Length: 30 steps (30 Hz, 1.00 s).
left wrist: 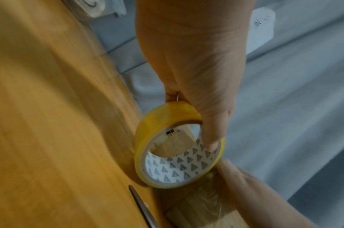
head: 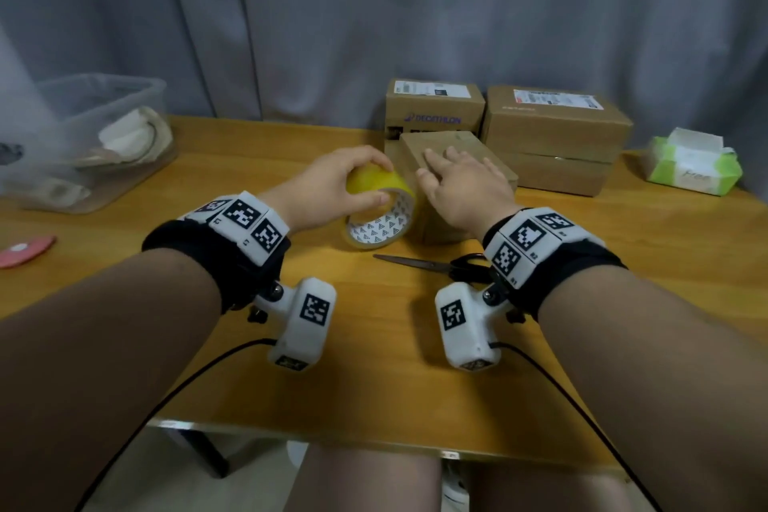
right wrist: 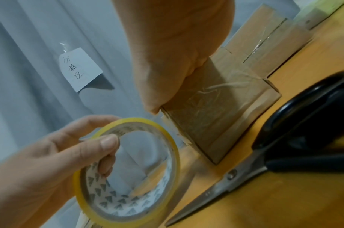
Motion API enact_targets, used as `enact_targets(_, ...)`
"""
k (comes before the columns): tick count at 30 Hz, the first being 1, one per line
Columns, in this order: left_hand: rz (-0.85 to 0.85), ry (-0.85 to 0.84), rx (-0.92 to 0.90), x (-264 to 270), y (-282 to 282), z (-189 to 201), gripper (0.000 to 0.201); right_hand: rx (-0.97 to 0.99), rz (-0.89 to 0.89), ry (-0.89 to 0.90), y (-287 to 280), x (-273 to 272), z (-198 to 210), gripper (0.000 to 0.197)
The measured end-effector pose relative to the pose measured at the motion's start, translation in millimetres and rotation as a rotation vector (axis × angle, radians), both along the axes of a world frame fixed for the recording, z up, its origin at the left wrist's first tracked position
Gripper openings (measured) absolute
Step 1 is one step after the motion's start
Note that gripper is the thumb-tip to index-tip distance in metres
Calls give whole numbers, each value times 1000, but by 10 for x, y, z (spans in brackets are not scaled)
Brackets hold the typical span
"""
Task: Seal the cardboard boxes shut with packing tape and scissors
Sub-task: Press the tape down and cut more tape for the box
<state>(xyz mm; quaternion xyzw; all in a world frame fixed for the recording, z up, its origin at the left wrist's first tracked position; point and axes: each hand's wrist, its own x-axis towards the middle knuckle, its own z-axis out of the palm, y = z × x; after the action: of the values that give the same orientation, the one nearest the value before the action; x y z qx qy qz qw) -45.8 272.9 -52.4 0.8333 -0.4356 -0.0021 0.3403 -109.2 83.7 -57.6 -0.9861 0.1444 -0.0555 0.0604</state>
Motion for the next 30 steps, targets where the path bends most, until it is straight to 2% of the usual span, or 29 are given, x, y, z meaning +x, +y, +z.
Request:
enact_targets(5, 3, -161, 431, 1, -29, 175, 38, 8, 22, 4, -21, -3, 21, 54)
enact_targets(11, 16, -261, 630, -63, -225, 162, 42, -54, -10, -41, 54, 55, 0, 53)
enact_targets(16, -3, -263, 578, -31, -287, 122, 46, -140, -23, -78, 87, 76, -95, 61)
enact_targets(24, -6, -242, 529, -23, -306, 67, 49, -157, -14, -87, 72, 79, -121, 71)
enact_targets(30, 49, -247, 380, -13, -305, -14, 46, -130, -4, -143, 98, 100, -157, 56)
